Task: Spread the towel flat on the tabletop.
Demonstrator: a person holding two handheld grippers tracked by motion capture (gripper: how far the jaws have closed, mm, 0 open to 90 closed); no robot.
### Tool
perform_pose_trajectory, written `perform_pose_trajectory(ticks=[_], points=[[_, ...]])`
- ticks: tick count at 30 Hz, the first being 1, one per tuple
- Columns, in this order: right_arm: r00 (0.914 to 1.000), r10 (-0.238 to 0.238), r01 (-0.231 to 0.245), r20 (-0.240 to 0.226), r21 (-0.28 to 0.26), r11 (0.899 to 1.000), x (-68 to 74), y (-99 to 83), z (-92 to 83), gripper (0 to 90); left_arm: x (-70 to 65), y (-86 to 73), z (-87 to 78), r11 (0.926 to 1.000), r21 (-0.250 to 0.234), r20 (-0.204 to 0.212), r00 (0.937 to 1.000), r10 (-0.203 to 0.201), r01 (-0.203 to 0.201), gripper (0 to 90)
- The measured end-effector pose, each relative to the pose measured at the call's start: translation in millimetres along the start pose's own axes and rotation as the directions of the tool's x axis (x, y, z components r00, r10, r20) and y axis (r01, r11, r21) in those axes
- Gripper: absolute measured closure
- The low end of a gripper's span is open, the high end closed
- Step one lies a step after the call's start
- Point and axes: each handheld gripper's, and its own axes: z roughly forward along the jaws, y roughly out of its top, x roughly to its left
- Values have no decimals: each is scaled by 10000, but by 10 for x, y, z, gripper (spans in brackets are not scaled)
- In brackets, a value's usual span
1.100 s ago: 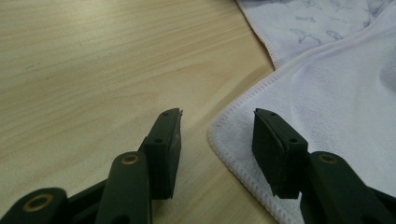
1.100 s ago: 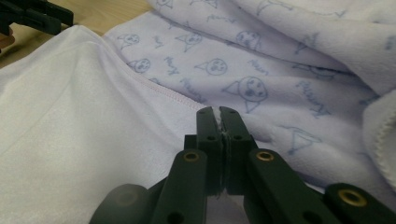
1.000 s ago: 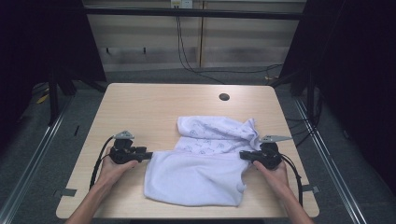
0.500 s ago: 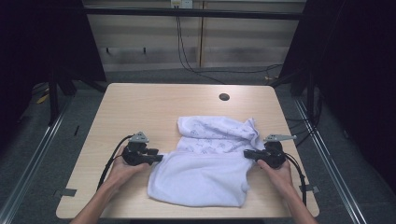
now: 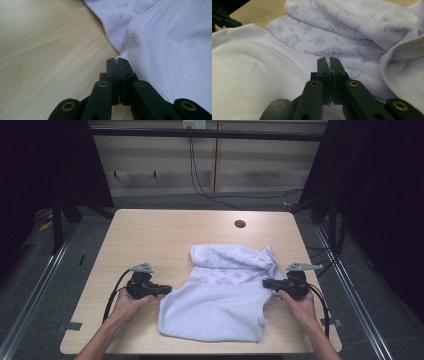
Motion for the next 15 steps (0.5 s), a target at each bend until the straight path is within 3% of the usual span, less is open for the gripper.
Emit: perform_pose_trajectory(ticks=[1,2,5,7,12,15], points=[[10000,-40,38,-89,-208,9998,17,32,-38,882,-41,66,-92,9990,-445,232,9997,23,-13,887],[10000,-40,38,-89,-208,9998,17,32,-38,882,-41,66,-92,9990,-445,232,9997,23,-13,887],[9998,-77,64,-194,-645,9979,55,119,-131,883,-121,160,-228,9926,-1208,322,9994,147,-107,887],[9996,-204,182,-211,-1009,9947,81,207,-223,883,-173,211,-303,9892,-1449,323,9991,287,-237,887],[9993,-354,336,-115,-1332,9905,103,400,-372,883,-243,361,-438,9817,-1854,275,9984,488,-429,886],[9984,-567,572,81,-1744,9830,119,640,-510,884,-278,538,-558,9694,-2395,146,9981,592,-540,887]])
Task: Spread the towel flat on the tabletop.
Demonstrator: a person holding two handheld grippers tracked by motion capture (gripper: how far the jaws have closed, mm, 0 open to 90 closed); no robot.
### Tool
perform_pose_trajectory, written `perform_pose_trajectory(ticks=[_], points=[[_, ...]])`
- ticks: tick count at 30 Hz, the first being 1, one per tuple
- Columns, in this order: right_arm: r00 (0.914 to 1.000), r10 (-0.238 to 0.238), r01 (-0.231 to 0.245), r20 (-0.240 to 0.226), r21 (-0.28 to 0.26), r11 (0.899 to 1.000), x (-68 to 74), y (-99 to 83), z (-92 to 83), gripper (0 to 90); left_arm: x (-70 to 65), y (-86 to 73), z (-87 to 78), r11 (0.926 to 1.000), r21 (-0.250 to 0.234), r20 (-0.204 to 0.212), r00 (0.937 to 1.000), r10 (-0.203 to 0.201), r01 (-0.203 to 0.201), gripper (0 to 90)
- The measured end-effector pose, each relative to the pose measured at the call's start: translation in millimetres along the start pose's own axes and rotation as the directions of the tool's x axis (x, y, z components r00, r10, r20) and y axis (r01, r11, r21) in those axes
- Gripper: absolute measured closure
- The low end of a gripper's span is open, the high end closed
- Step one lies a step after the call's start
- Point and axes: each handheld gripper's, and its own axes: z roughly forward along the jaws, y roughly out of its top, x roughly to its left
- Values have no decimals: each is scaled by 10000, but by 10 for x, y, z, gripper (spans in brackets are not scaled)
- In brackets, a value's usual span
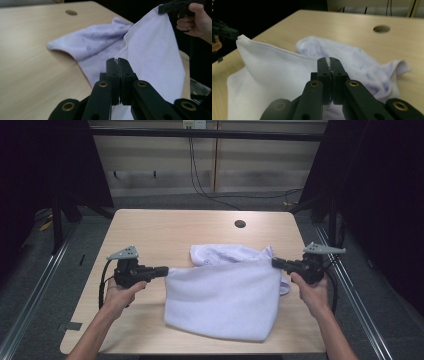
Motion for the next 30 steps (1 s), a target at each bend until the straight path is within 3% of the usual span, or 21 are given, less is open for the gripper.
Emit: perform_pose_trajectory(ticks=[1,2,5,6,9,11,12,13,14,15,17,18,20,21,22,25,26,27,28,29,30], points=[[10000,-55,55,27,-206,9998,-3,97,-33,884,-8,73,-34,9997,-221,-26,10000,80,-81,887],[10000,-39,44,89,-659,9978,8,308,-127,884,-62,210,-112,9973,-706,78,9998,186,-180,887],[9998,-198,202,48,-1098,9938,42,449,-223,884,-147,308,-204,9932,-1098,181,9990,403,-381,887],[9985,-488,443,-229,-1656,9852,155,540,-387,884,-214,336,-257,9923,-1090,225,9978,617,-589,887],[9963,-741,652,-435,-1799,9815,261,509,-512,885,-340,272,-342,9935,-869,481,9958,778,-734,887],[9940,-858,741,-674,-1595,9844,369,348,-615,884,-410,104,-372,9958,-631,642,9955,697,-656,886],[9919,-802,694,-980,-1090,9916,474,32,-681,884,-439,-44,-372,9976,-485,880,9947,527,-486,887],[9919,-802,694,-980,-1090,9916,474,32,-681,884,-461,-141,-368,9988,-316,964,9945,405,-376,887],[9911,-624,553,-1178,-630,9965,553,-261,-718,884,-495,-269,-364,9994,-15,1029,9941,345,-345,887],[9911,-624,553,-1178,-630,9965,553,-261,-718,884,-530,-389,-370,9988,292,1088,9934,352,-386,887],[9870,-279,249,-1585,-212,9995,652,-618,-782,884,-612,-602,-412,9976,655,1305,9914,121,-208,886],[9822,-293,251,-1854,-250,9994,777,-884,-873,884,-715,-774,-492,9965,819,1391,9903,44,-160,886],[9785,-414,373,-2019,-239,9990,839,-961,-911,885,-770,-848,-539,9968,751,1508,9884,155,-271,886],[9796,-560,553,-1929,-93,9984,917,-1042,-963,884,-818,-915,-586,9971,677,1631,9864,219,-333,886],[9776,-556,614,-2030,225,9979,1045,-1171,-1061,883,-875,-973,-621,9974,711,1743,9847,27,-153,885],[9755,-559,684,-2127,518,9963,1162,-1287,-1173,871,-1056,-1074,-733,9957,740,2118,9766,384,-552,885],[9733,-539,720,-2230,739,9947,1220,-1341,-1242,782,-1146,-1107,-787,9952,680,2390,9696,527,-708,885],[9696,-497,715,-2395,834,9939,1240,-1352,-1269,713,-1169,-1122,-803,9955,663,2415,9692,492,-671,883],[9696,-497,715,-2395,834,9939,1240,-1352,-1269,713,-1169,-1122,-803,9955,663,2415,9692,492,-671,878],[9713,-477,670,-2332,755,9949,1244,-1351,-1290,627,-1174,-1133,-813,9949,707,2435,9685,529,-722,878],[9731,-408,567,-2270,640,9963,1230,-1338,-1296,636,-1170,-1140,-816,9946,697,2329,9707,583,-765,862]])
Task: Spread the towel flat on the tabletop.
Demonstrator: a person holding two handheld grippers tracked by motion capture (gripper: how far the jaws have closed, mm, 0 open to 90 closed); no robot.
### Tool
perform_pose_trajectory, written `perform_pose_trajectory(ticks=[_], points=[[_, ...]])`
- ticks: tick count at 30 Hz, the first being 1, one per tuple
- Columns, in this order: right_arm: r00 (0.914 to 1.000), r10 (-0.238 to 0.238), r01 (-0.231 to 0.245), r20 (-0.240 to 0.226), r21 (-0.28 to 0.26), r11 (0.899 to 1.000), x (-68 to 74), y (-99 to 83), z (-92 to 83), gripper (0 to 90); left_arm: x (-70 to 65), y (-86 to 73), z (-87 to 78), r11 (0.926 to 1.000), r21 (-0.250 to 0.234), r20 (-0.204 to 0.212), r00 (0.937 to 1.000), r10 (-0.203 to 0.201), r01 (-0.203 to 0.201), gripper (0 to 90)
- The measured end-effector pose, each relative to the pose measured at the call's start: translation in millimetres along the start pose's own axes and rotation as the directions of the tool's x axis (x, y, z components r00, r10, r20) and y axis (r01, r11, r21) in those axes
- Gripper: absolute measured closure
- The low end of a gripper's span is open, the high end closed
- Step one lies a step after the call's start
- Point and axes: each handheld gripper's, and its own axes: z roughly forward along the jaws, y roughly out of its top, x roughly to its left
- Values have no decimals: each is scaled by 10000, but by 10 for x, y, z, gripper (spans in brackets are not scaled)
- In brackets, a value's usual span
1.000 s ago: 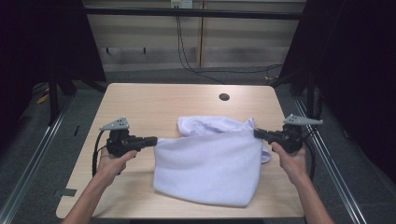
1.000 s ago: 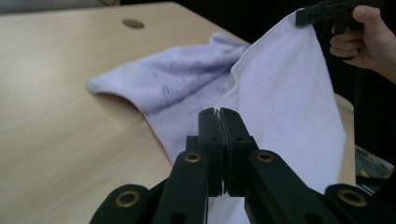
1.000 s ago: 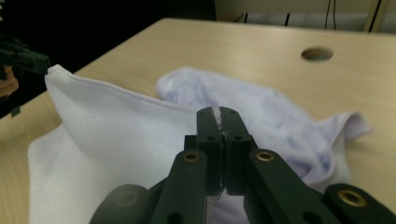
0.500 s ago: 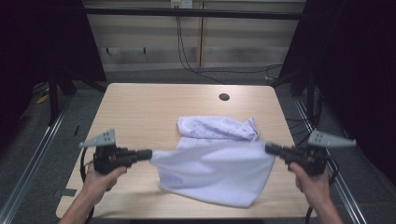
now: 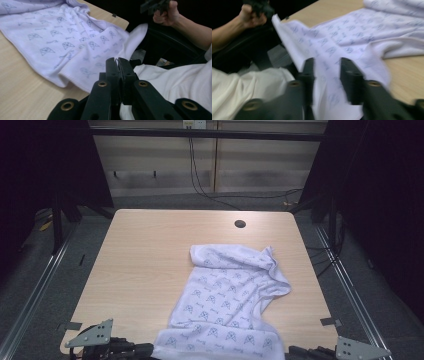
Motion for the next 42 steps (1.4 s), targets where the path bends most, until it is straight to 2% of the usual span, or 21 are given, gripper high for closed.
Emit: perform_pose_trajectory(ticks=[2,3,7,11,12,13,15,16,17,18,19,21,25,28,30,33,36,37,38,40,42], points=[[9986,-214,208,480,125,9997,-70,42,51,635,76,22,8,9999,-53,-6,9999,-135,135,825],[9988,-177,167,449,224,9996,-191,72,201,638,186,75,28,9991,-241,-86,9993,-351,348,780],[9972,-199,134,715,907,9958,-381,118,523,651,456,207,193,9989,-28,-540,9974,-467,466,753],[9957,-419,280,828,1629,9862,-557,255,907,668,983,341,643,9910,889,-1041,9904,-908,1002,747],[9958,-431,289,802,1710,9848,-573,281,968,668,1126,379,804,9843,1423,-1272,9881,-866,1045,744],[9964,-516,378,676,1913,9808,-601,318,1072,668,1217,408,920,9816,1653,-1576,9850,-695,957,743],[9931,-596,340,1013,2375,9708,-649,351,1228,667,1365,451,1097,9768,1870,-1691,9829,-729,1046,733],[9904,-452,85,1306,2688,9632,-702,348,1325,670,1463,465,1267,9715,1993,-2125,9735,-846,1280,711],[9904,-452,85,1306,2688,9632,-702,348,1325,670,1463,465,1267,9715,1993,-2125,9735,-846,1280,691],[9862,-604,121,1539,2970,9548,-736,332,1358,752,1488,459,1337,9654,2300,-2225,9723,-711,1233,684],[9862,-604,121,1539,2970,9548,-736,332,1358,752,1497,437,1384,9652,2379,-2287,9720,-533,1089,684],[9886,-265,-151,1479,2734,9618,-780,316,1271,884,1482,429,1382,9656,2385,-2341,9711,-464,1037,700],[9838,110,-446,1791,1844,9818,-784,303,963,893,1416,357,1259,9646,2377,-2534,9660,-516,1139,742],[9758,325,-640,2163,1401,9881,-770,251,727,892,1337,277,1115,9609,2408,-2567,9638,-726,1365,743],[9682,606,-930,2428,1245,9879,-773,161,566,892,1281,234,1046,9597,2426,-2600,9626,-764,1417,743],[9577,924,-1300,2724,1235,9838,-760,40,410,881,1128,184,955,9491,2835,-2549,9649,-634,1373,733],[9508,991,-1434,2935,1335,9806,-708,35,347,792,1008,114,853,9452,2902,-2476,9658,-770,1497,699],[9466,836,-1274,3113,1230,9842,-701,32,344,717,991,105,832,9475,2857,-2490,9658,-716,1439,685],[9418,773,-1220,3272,1184,9854,-698,36,349,701,1000,105,818,9482,2843,-2253,9712,-774,1415,682],[9443,695,-1038,3216,907,9905,-727,67,385,681,1048,145,828,9543,2615,-2307,9694,-837,1446,686],[9544,353,-675,2964,992,9928,-751,141,493,672,1131,218,866,9618,2341,-2392,9673,-844,1418,706]])
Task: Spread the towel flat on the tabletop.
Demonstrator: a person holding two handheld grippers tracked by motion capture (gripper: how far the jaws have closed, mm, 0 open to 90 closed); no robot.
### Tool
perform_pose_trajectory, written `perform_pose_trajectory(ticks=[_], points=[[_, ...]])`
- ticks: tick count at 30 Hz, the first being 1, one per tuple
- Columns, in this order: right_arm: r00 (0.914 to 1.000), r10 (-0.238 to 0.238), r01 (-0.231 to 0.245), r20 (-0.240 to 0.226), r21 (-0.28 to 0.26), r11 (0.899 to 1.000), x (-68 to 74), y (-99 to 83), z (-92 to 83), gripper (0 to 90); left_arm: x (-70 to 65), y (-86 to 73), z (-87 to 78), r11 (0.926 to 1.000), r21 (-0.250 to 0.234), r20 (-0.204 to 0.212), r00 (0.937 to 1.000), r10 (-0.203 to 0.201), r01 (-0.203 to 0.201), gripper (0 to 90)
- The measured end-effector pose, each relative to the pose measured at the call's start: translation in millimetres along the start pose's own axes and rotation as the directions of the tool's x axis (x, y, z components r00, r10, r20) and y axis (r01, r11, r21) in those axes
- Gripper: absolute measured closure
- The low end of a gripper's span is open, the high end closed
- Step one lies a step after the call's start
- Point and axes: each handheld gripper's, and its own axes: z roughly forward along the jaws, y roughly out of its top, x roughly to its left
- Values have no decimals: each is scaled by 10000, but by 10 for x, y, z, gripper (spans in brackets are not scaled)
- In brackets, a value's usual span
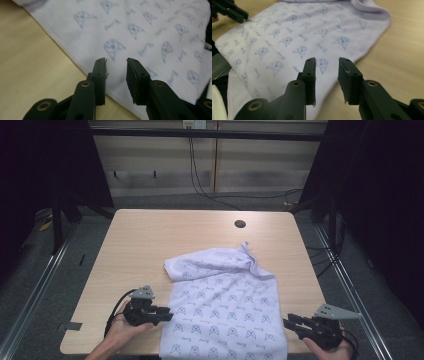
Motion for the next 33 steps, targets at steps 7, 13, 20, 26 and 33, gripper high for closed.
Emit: perform_pose_trajectory(ticks=[7,13,20,26,33], points=[[9949,-702,718,-729,196,9972,-17,345,600,562,232,345,195,9967,-813,-613,9981,28,-77,737],[9899,-1197,1255,-753,771,9891,-85,596,1148,489,271,449,435,9994,-240,-1166,9929,224,-254,706],[9876,-1568,1561,-58,1401,9778,-264,757,1501,536,109,353,454,9962,348,-1063,9909,832,-799,877],[9758,-2170,2180,-276,2044,9543,-203,641,1410,847,108,235,349,9980,254,-641,9961,600,-585,881],[9739,-1891,2140,-1259,2288,9497,58,295,991,878,-153,45,237,9945,708,397,9964,744,-771,881]])
